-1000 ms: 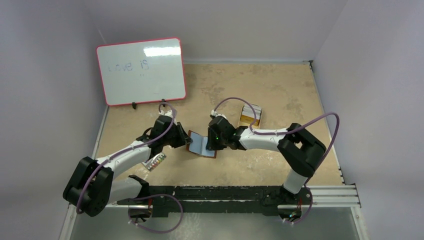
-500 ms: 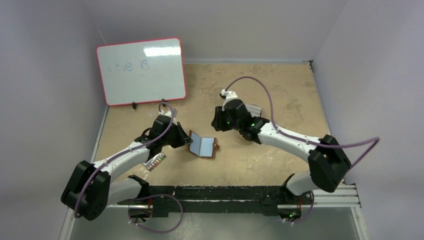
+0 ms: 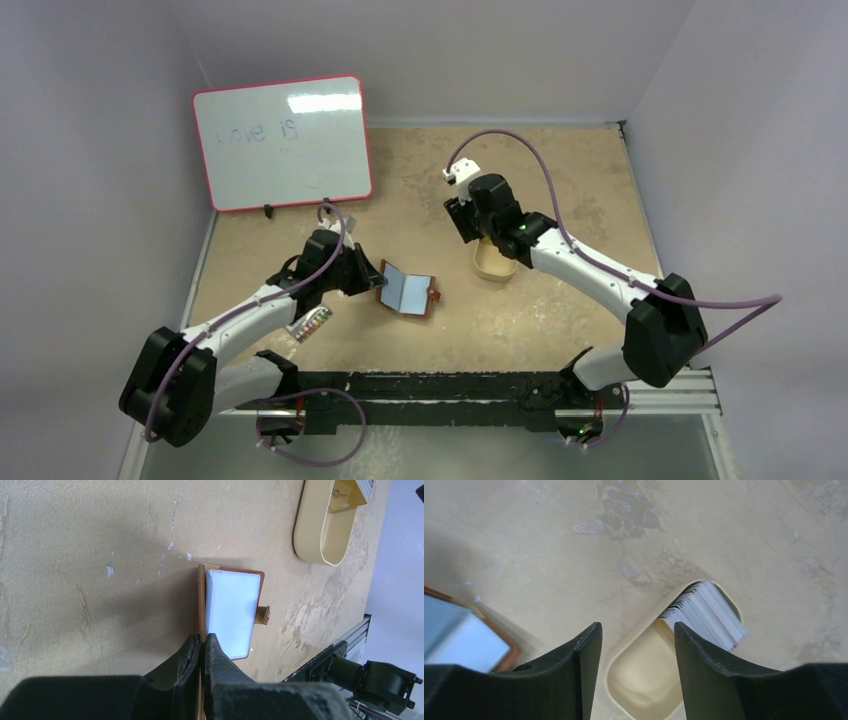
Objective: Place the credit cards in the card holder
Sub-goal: Pick up the credit card from the storage box.
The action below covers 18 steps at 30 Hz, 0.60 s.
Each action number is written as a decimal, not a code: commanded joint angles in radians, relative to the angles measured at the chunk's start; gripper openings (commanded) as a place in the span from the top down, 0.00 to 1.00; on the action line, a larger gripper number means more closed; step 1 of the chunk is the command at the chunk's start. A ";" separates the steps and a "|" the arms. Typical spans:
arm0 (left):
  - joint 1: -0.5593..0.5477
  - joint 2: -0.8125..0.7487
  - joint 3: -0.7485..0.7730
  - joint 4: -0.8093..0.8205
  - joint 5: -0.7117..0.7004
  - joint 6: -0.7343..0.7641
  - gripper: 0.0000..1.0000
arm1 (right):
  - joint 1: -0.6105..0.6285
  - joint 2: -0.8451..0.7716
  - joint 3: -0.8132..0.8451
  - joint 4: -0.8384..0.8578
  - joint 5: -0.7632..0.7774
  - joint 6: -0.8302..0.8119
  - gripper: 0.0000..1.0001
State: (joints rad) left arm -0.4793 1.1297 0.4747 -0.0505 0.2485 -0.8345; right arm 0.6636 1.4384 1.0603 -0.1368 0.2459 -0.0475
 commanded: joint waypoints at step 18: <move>-0.002 -0.055 0.042 0.005 0.024 0.014 1.00 | -0.122 0.183 -0.025 -0.057 0.098 -0.432 0.32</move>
State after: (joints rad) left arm -0.4793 1.0939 0.4854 -0.0921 0.2592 -0.8268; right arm 0.5426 1.5990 1.0351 -0.2001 0.2874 -0.4248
